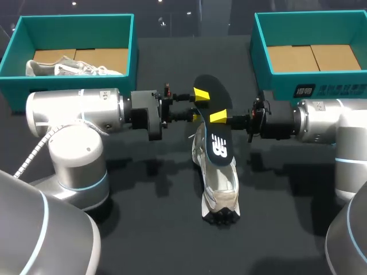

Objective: Take the shoe out of the shoebox, open the shoe tongue, remove and reinsert the insole, then place the shoe into the shoebox

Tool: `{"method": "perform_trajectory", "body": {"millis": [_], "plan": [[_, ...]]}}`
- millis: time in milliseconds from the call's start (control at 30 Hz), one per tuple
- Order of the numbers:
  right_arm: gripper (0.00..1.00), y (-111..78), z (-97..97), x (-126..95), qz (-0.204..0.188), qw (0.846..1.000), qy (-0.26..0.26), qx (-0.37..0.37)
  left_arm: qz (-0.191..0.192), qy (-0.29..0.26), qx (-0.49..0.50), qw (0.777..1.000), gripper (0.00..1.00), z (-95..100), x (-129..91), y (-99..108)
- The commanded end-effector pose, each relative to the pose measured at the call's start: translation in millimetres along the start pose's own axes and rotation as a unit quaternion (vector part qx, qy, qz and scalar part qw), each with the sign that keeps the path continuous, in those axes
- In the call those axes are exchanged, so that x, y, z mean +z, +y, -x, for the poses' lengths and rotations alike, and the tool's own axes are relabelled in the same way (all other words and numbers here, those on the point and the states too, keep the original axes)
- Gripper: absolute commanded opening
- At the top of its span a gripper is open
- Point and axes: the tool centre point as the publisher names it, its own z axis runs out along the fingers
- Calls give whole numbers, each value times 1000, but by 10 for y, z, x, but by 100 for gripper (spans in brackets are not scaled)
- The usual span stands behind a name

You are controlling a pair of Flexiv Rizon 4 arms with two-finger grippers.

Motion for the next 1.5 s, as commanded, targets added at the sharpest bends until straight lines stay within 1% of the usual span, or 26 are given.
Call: {"method": "perform_trajectory", "body": {"millis": [33,167,267,367,467,533,567,600,667,800,867,900,967,1033,1067,1233,1267,1300,1333,1500], "plan": [[0,-13,-28,25,5,1000,-6,1,1,-1,1,1000,48,-18,82,16],[0,8,-25,47,6,1000,-13,1,0,-1,-1,1000,44,-30,127,6],[0,27,-20,53,5,1000,-14,2,-2,-1,-1,1000,43,-27,152,-7],[0,44,-15,62,2,1000,-15,2,-5,-1,-1,1000,37,-23,187,-18],[0,56,-9,63,0,1000,-14,2,-8,-3,0,1000,36,-18,213,-29],[0,66,0,57,0,1000,-13,3,-10,-3,1,1000,31,-14,231,-45],[0,68,2,56,0,1000,-12,3,-11,-3,1,1000,26,-14,238,-50],[0,71,5,52,0,1000,-11,3,-11,-3,0,1000,24,-12,243,-53],[0,76,12,44,2,1000,-10,3,-12,-3,0,1000,23,-9,249,-65],[0,91,33,18,6,1000,-8,4,-14,-5,0,1000,17,-5,255,-85],[0,99,40,8,7,1000,-9,5,-14,-5,0,1000,18,-4,261,-87],[0,102,44,4,8,1000,-8,5,-14,-5,0,1000,15,-4,265,-88],[0,108,51,-6,8,1000,-9,6,-13,-5,0,1000,7,-6,274,-89],[0,109,53,-9,9,1000,-9,6,-13,-4,1,1000,4,-8,284,-86],[0,110,55,-12,8,1000,-9,6,-13,-3,0,1000,0,-10,290,-85],[0,117,70,-33,8,1000,-7,8,-13,-1,2,1000,0,-20,314,-96],[33,118,73,-41,8,1000,-7,8,-13,-1,2,1000,0,-18,311,-100],[90,118,78,-56,7,1000,-5,6,-13,-1,2,1000,0,-13,301,-103],[100,115,83,-85,8,1000,-4,2,-12,-2,1,1000,0,-4,284,-106],[100,71,79,-296,16,999,-3,-35,0,7,-19,1000,0,39,133,-123]]}}
